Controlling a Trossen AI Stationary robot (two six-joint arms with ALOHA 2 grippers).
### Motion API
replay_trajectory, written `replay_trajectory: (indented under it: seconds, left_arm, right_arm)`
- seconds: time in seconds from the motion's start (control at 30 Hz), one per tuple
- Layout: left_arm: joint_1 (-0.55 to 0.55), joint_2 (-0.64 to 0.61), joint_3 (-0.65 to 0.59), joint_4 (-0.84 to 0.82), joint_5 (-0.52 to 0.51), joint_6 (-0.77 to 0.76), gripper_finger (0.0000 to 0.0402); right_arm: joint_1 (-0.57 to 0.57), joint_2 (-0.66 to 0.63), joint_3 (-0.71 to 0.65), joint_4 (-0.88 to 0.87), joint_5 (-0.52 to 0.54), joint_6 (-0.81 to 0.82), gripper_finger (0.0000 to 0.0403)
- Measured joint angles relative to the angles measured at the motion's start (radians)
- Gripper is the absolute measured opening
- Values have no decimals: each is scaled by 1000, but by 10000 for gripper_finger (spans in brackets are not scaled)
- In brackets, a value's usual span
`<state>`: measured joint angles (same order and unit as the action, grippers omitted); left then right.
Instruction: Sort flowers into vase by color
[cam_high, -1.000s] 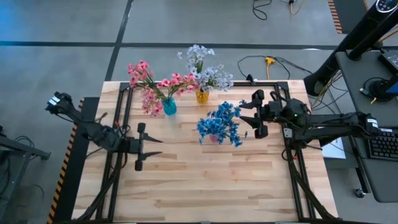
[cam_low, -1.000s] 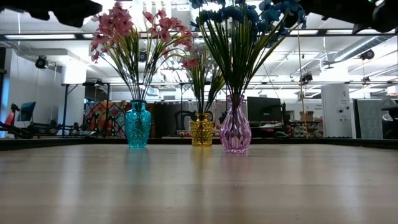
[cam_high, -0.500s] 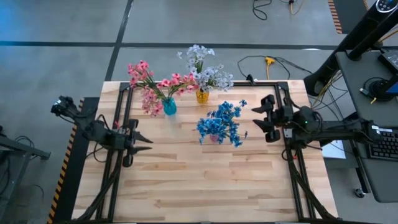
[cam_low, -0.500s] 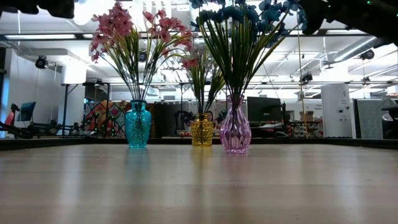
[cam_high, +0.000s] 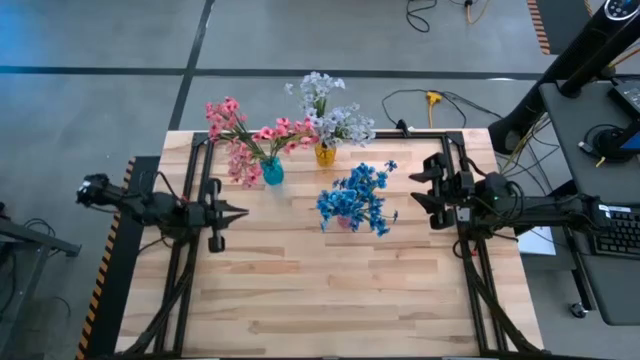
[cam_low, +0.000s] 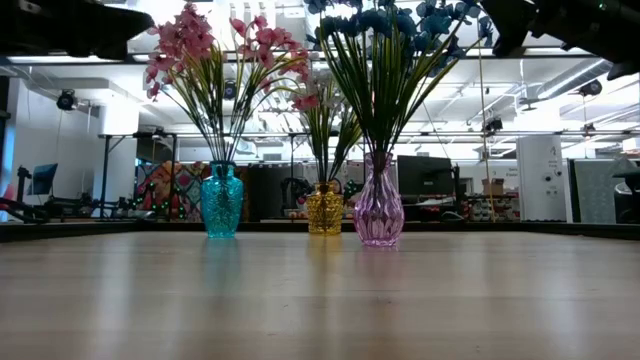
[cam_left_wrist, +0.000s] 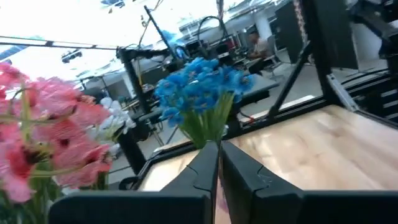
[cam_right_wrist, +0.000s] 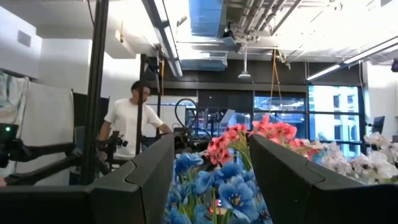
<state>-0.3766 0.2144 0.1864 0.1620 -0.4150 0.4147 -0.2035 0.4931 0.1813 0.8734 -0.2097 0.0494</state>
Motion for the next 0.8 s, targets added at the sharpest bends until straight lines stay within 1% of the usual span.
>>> replay_trajectory:
  seconds: [0.07,0.17,0.23,0.3,0.43,0.47,0.53,0.6,0.63,0.7,0.8]
  left_arm:
    - [57,0,0,-1,72,-3,2]
    - [137,-6,0,0,255,-7,0]
    - [173,-17,1,-17,334,-27,0]
    - [187,-34,4,-85,361,-63,0]
    - [183,-83,17,-189,528,-127,0]
    - [183,-97,27,-219,540,-151,0]
    - [183,-125,45,-294,529,-188,0]
    - [183,-151,38,-354,516,-210,0]
    - [183,-165,30,-356,512,-214,0]
    - [183,-197,-13,-299,513,-215,0]
    - [183,-215,-152,-127,511,-219,0]
  right_arm:
    - [0,0,-7,0,1,-7,203]
    - [0,0,-19,2,15,-7,203]
    - [0,0,-33,9,35,-7,203]
    - [0,0,-57,39,52,-2,203]
    - [0,0,-124,137,54,32,203]
    - [0,0,-144,174,55,37,203]
    - [0,0,-168,226,66,44,203]
    - [-2,-2,-168,221,73,44,203]
    - [-2,1,-168,224,72,44,203]
    - [-2,5,-168,223,72,46,203]
    - [-2,5,-169,210,72,46,203]
